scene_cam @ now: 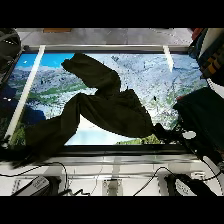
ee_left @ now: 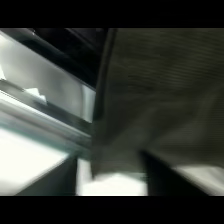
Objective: Fold the clothes and pants, and hang the long-sleeved shirts on hangers.
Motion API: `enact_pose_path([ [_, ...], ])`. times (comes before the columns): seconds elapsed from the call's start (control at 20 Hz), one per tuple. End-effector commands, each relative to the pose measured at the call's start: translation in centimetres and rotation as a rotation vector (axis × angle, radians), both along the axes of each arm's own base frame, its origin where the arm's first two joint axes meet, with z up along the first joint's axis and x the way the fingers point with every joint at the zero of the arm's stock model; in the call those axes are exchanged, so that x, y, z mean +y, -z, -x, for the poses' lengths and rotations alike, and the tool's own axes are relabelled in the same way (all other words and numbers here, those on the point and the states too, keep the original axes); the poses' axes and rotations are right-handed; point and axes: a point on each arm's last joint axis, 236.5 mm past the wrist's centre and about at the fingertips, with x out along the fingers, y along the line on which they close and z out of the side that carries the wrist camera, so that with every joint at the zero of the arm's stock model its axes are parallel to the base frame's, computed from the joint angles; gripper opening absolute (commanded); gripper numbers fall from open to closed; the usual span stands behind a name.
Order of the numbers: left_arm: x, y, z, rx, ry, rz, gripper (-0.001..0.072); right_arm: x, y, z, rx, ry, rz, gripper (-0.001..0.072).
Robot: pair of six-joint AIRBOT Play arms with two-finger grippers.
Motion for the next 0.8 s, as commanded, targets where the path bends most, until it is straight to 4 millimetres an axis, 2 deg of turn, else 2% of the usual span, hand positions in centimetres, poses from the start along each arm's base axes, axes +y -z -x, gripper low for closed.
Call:
enact_pose_path([
  [0.0,3.8,1.2,-2.7,-0.104,-0.009,-0.157,0.0053,0.4,0.0,0.3,0.011,-0.014,-0.015,0.0040],
  [0.05,4.3,0.7,-3.0,-0.116,-0.008,-0.170,0.0018,0.4,0.0,0.3,0.011,-0.014,-0.015,0.0040],
  [0.15,5.9,-1.1,-4.2,-0.169,-0.010,-0.239,0.0015,0.4,0.0,0.4,0.011,-0.015,-0.013,0.0040],
  [0.35,12.2,-8.5,-8.0,-0.348,-0.057,-0.533,0.0014,0.3,0.1,0.4,0.012,-0.022,-0.005,0.0040],
  [0.45,14.3,-12.0,-9.5,-0.432,-0.075,-0.648,0.0014,0.3,0.1,0.4,0.012,-0.022,-0.005,0.0040],
  [0.55,16.0,-14.7,-10.8,-0.496,-0.098,-0.726,0.0013,0.3,0.0,0.3,0.008,-0.024,-0.003,0.0040],
  [0.65,17.2,-16.6,-12.2,-0.545,-0.131,-0.777,0.0013,-0.1,-1.1,-1.0,-0.029,-0.042,0.022,0.0039],
  [0.75,18.1,-18.5,-13.9,-0.606,-0.188,-0.822,0.0012,-1.1,-3.6,-3.9,-0.118,-0.076,0.093,0.0039],
])
